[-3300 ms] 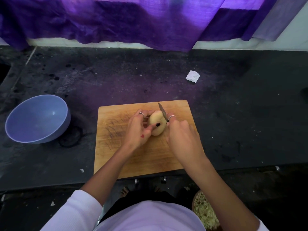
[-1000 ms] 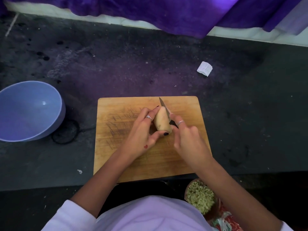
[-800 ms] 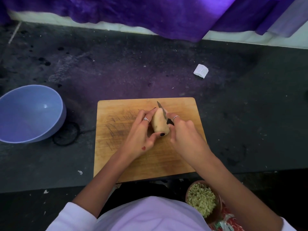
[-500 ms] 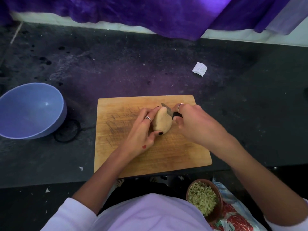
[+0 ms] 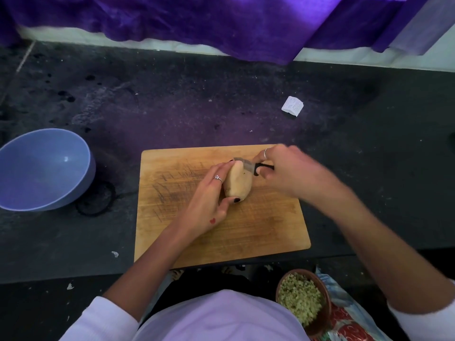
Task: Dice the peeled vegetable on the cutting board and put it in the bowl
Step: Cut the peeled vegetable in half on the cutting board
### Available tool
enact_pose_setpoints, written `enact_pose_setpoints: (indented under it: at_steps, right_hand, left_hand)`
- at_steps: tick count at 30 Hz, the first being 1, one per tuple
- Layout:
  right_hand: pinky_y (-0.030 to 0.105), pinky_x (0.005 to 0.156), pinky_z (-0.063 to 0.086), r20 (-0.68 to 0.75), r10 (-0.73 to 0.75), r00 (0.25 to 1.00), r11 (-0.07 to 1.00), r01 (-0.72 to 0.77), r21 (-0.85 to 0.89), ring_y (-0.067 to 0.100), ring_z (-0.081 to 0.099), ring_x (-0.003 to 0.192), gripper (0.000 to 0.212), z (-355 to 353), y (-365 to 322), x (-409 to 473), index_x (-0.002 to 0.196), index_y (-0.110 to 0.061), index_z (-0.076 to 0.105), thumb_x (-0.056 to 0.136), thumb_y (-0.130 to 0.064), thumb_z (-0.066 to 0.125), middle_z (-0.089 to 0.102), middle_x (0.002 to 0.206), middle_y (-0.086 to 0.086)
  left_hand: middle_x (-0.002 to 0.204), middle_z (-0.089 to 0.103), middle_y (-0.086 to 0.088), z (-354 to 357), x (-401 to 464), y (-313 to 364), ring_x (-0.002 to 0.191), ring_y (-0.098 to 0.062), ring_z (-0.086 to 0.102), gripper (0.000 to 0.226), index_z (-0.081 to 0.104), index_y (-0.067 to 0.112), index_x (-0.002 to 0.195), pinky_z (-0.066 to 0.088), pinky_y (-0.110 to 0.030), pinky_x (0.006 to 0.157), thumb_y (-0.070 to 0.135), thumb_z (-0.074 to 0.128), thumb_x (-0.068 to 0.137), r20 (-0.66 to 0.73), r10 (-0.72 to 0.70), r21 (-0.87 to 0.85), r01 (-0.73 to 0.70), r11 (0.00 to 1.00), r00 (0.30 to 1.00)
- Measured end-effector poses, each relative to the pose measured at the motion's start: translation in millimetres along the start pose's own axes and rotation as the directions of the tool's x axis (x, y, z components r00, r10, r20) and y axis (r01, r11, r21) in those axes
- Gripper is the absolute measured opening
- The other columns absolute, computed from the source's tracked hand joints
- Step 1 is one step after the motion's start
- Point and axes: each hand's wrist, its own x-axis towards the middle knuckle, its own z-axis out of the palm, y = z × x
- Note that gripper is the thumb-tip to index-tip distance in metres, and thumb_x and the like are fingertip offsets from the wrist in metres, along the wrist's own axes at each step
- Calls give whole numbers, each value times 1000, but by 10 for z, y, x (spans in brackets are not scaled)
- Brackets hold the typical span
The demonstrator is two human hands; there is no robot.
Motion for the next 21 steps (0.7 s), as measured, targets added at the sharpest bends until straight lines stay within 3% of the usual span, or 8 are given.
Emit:
enact_pose_setpoints:
  at_steps: [3, 6, 9, 12, 15, 19, 21]
  right_hand:
    - [20, 43, 37, 125, 5, 992, 1000, -3, -14, 16, 48, 46, 18, -273, -9, 76, 106, -19, 65, 94, -19, 51, 56, 63, 4]
    - [19, 38, 34, 177, -7, 984, 999, -2, 50, 15, 42, 39, 17, -298, -16, 104, 103, -17, 64, 93, -15, 51, 56, 56, 8]
    - [19, 40, 39, 112, -36, 993, 999, 33, 28, 12, 47, 39, 14, -162, -3, 58, 103, -17, 60, 93, -16, 51, 56, 61, 4]
    - [29, 53, 44, 36, -51, 998, 999, 50, 3, 16, 54, 61, 17, 25, -20, -12, 108, -13, 58, 94, -14, 49, 54, 83, 1]
    - [31, 60, 42, -26, -66, 998, 997, 67, 37, 18, 54, 78, 25, 273, -78, -88, 119, -18, 50, 95, -14, 48, 38, 80, -8]
    - [30, 63, 41, -112, -58, 992, 998, 57, -11, 20, 50, 80, 55, 651, -98, -184, 144, -23, 27, 95, -16, 50, 43, 87, -1]
    - [26, 57, 36, -154, -53, 987, 998, 55, 11, 18, 49, 73, 57, 724, -49, -192, 147, -25, 24, 96, -18, 49, 47, 82, -1]
  left_hand:
    - [143, 34, 6, 5, -21, 16, 125, 0, 31, 80, 26, 21, 148, 30, -23, 110, 8, 69, 81, 17, 19, -2, -19, 1000, 1000]
    - [141, 35, 8, 7, -19, -4, 122, 5, 29, 79, 27, 20, 147, 27, -17, 109, 6, 69, 81, -2, 36, 2, -36, 999, 999]
    - [140, 35, 10, 22, -6, -8, 122, 8, 27, 78, 29, 18, 147, 25, -14, 108, 6, 69, 81, -20, 21, -9, -22, 1000, 1000]
    - [142, 38, 3, 31, 22, -20, 124, 2, 31, 76, 32, 12, 146, 25, -16, 110, 6, 71, 80, -39, 8, -20, -9, 1000, 999]
    - [146, 37, -2, 20, 38, -51, 133, -9, 33, 75, 33, 9, 145, 22, -19, 114, 9, 72, 80, -41, -6, -27, 5, 1000, 999]
    - [150, 34, -4, 14, 37, -99, 136, -10, 29, 74, 32, 7, 145, 13, -7, 111, 14, 71, 82, -42, -25, -23, 25, 999, 999]
    - [148, 36, -3, 4, 39, -79, 133, -7, 30, 74, 32, 7, 145, 13, -4, 109, 17, 71, 82, -41, -23, -25, 22, 999, 999]
